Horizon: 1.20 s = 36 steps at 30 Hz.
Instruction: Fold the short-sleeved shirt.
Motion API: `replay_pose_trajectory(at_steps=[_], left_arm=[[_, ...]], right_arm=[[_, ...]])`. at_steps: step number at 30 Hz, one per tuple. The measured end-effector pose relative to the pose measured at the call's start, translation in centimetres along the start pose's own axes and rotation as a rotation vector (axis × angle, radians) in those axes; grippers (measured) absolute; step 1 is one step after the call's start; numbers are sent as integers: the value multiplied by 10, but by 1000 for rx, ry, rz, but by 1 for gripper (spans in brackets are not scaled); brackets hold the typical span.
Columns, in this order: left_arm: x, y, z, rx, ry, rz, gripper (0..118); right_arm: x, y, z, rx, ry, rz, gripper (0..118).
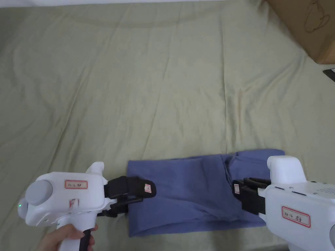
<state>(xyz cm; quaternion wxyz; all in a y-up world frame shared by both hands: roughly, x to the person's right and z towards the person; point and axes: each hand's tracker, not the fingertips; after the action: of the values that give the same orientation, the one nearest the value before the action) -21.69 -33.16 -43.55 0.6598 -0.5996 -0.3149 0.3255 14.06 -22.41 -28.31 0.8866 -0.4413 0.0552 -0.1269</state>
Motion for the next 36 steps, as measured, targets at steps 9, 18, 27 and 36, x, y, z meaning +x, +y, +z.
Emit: replay_pose_trajectory(at_steps=[9,18,27,36], left_arm=[[-23,-2,12,15,-62,60,8],[-35,11,77,42,60,-20,8],[-67,18,207,140,394,-7,8],[0,9,209,173,532,-144,8]], right_arm=[[-2,0,4,-4,-19,3,0],[-8,5,13,15,-52,-8,0],[-22,5,5,25,-47,13,0],[-45,-2,-2,109,-111,131,0]])
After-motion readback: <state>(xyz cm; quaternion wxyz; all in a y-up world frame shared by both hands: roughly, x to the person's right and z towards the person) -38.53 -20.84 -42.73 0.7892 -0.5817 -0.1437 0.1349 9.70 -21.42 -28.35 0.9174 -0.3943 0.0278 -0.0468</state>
